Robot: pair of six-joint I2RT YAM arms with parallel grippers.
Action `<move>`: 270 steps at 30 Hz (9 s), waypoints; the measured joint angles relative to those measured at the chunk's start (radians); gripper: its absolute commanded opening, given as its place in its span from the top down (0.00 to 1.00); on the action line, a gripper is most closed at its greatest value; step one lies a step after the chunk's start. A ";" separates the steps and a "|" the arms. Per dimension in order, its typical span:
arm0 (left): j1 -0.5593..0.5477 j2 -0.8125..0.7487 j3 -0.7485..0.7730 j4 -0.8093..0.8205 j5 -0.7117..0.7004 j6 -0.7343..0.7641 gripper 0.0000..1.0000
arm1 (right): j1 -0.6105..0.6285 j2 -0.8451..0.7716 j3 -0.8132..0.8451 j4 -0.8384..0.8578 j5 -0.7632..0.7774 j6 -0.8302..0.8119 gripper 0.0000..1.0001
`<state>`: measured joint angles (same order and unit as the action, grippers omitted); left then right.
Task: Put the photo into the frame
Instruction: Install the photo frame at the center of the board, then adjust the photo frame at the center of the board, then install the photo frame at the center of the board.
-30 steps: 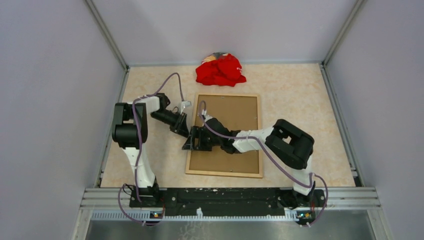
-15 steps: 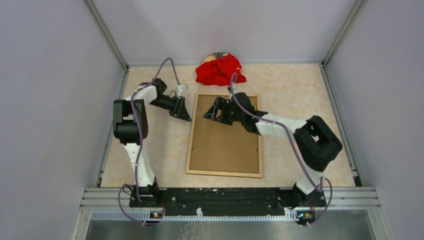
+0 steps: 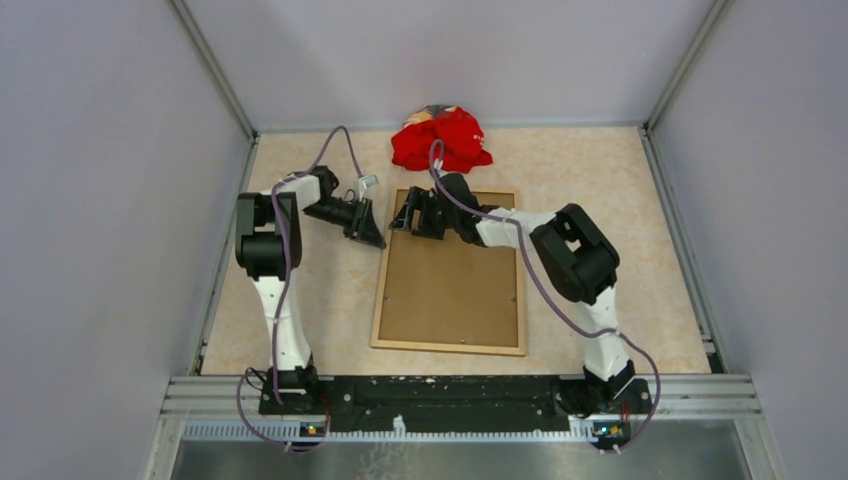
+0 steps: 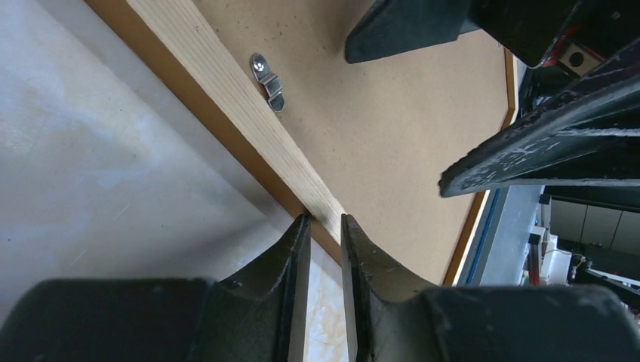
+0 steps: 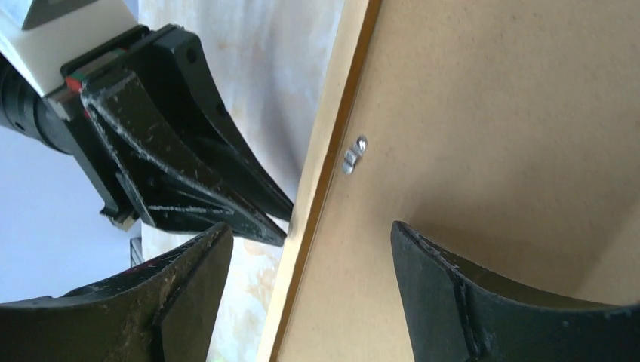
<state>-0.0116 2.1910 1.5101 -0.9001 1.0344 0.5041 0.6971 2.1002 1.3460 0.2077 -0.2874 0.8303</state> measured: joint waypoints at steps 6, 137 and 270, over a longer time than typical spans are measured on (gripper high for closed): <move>0.000 0.017 0.000 0.013 0.002 -0.001 0.74 | 0.000 0.089 0.095 0.010 -0.040 0.021 0.26; 0.188 0.012 0.187 -0.054 -0.270 0.132 0.73 | -0.236 -1.040 -0.724 -0.592 0.210 -0.078 0.01; 0.098 -0.433 -0.211 -0.260 -0.143 0.354 0.01 | 0.553 -0.534 -0.490 -0.462 0.540 -0.687 0.53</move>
<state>0.0864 1.7580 1.2995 -1.1603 0.8917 0.8581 1.2499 1.5665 0.8562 -0.2543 0.2523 0.1432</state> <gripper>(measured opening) 0.986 0.537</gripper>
